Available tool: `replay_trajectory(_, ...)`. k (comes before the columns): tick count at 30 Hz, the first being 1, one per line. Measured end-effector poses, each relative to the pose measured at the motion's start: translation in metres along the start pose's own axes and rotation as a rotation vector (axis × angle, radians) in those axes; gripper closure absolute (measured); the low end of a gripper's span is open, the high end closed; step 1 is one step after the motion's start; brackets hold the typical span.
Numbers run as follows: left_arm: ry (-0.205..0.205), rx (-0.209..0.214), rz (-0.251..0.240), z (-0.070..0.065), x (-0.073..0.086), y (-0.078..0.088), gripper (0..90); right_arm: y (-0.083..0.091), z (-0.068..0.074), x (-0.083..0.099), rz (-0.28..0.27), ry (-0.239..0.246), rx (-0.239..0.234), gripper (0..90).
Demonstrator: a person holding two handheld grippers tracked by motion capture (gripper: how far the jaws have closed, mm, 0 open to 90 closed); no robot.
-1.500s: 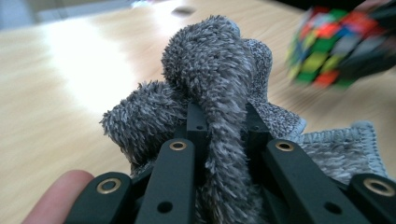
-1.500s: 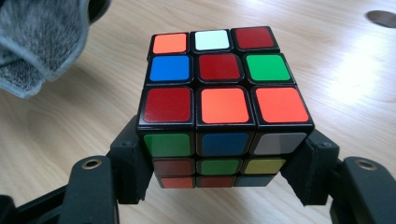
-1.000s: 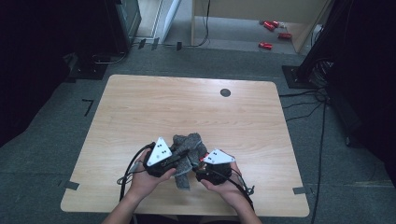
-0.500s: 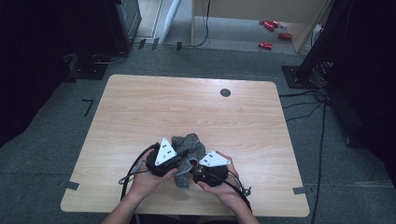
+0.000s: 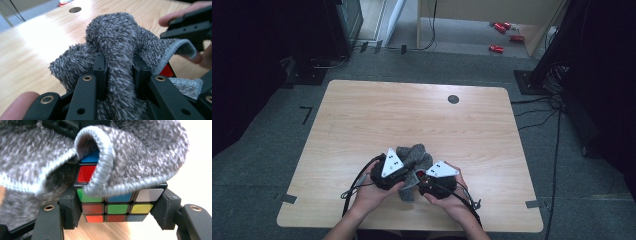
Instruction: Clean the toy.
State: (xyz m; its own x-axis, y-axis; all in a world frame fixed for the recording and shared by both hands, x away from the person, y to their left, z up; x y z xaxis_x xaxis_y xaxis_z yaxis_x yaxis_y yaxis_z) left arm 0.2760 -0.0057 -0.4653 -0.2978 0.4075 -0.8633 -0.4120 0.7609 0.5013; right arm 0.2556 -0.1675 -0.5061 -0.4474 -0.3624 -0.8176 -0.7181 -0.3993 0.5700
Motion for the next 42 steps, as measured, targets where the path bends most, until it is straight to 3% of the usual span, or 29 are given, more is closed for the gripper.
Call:
replay_trajectory(6, -0.079, 0.077, -0.023, -0.02, -0.006, -0.001, 65.1, -0.001, -0.001, -0.001, -0.001, -0.022, 0.005, 34.7)
replay_trajectory(8, -0.095, 0.069, -0.016, -0.023, -0.006, -0.003, 63.8, -0.001, -0.001, -0.001, 0.003, -0.025, 0.008, 34.7)
replay_trajectory(9, -0.139, 0.021, 0.005, -0.025, -0.004, -0.006, 65.9, 0.0, 0.0, -0.001, 0.001, -0.019, 0.014, 34.7)
replay_trajectory(10, -0.143, 0.016, 0.003, -0.024, -0.004, -0.005, 66.6, 0.0, 0.0, -0.001, 0.004, -0.017, 0.017, 34.7)
replay_trajectory(12, -0.143, -0.005, 0.007, -0.019, -0.003, -0.004, 68.2, 0.001, 0.0, -0.001, 0.003, -0.016, 0.018, 34.7)
replay_trajectory(16, -0.093, -0.024, 0.004, -0.009, -0.001, -0.001, 69.2, 0.003, 0.0, -0.002, -0.002, -0.009, 0.017, 34.7)
replay_trajectory(19, -0.11, -0.017, -0.002, -0.014, -0.002, -0.001, 67.3, 0.003, 0.0, -0.002, -0.002, -0.015, 0.013, 34.7)
replay_trajectory(20, -0.148, 0.007, -0.016, -0.02, -0.003, -0.001, 65.3, 0.003, 0.0, -0.003, -0.003, -0.017, 0.014, 34.7)
replay_trajectory(21, -0.147, 0.028, -0.026, -0.022, -0.004, -0.001, 63.4, 0.003, -0.001, -0.003, -0.005, -0.019, 0.016, 34.7)
replay_trajectory(22, -0.141, 0.037, -0.031, -0.021, -0.004, -0.001, 63.2, 0.003, -0.001, -0.003, -0.007, -0.026, 0.016, 34.7)
replay_trajectory(25, -0.113, 0.008, -0.022, -0.012, -0.002, 0.0, 68.2, 0.005, -0.001, -0.004, -0.005, -0.02, 0.02, 34.7)
replay_trajectory(28, -0.06, -0.022, -0.007, 0.0, 0.002, 0.002, 71.9, 0.005, 0.0, -0.003, -0.002, -0.019, 0.017, 34.7)
replay_trajectory(30, -0.051, -0.01, -0.015, 0.0, 0.002, 0.004, 73.8, 0.004, 0.001, -0.004, -0.005, -0.02, 0.016, 34.7)
replay_trajectory(32, -0.096, 0.01, -0.03, -0.009, 0.0, 0.004, 73.8, 0.005, 0.001, -0.004, -0.01, -0.026, 0.01, 34.7)
replay_trajectory(35, -0.155, 0.129, -0.044, -0.025, -0.002, 0.0, 73.3, 0.004, 0.0, -0.004, -0.006, -0.024, 0.014, 34.7)
replay_trajectory(36, -0.178, 0.122, -0.038, -0.027, -0.001, -0.003, 73.8, 0.004, 0.0, -0.004, -0.008, -0.028, 0.012, 34.7)
replay_trajectory(37, -0.167, 0.116, -0.033, -0.025, -0.001, -0.003, 74.1, 0.005, 0.0, -0.004, -0.003, -0.024, 0.016, 34.7)
replay_trajectory(40, -0.129, 0.062, -0.023, -0.012, 0.001, 0.0, 78.2, 0.005, 0.0, -0.003, 0.001, -0.021, 0.017, 34.7)
replay_trajectory(42, -0.078, 0.036, -0.024, -0.001, 0.002, 0.004, 80.0, 0.006, 0.001, -0.004, -0.006, -0.018, 0.013, 34.7)
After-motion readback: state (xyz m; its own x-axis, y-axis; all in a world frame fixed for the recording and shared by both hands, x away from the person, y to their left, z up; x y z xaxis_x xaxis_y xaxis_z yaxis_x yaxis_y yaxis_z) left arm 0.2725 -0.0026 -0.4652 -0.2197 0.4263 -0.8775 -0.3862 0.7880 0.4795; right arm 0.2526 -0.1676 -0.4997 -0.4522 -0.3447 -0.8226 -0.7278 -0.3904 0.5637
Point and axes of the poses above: each handheld gripper's, and its own axes: y roughly backward along the jaws, x roughly out of its underside, z roughly to its left, the point moved 3 cm from there along -y, roughly forward along the jaws, and after that the axes turned 9 degrees about x, right-handed, at the moved point
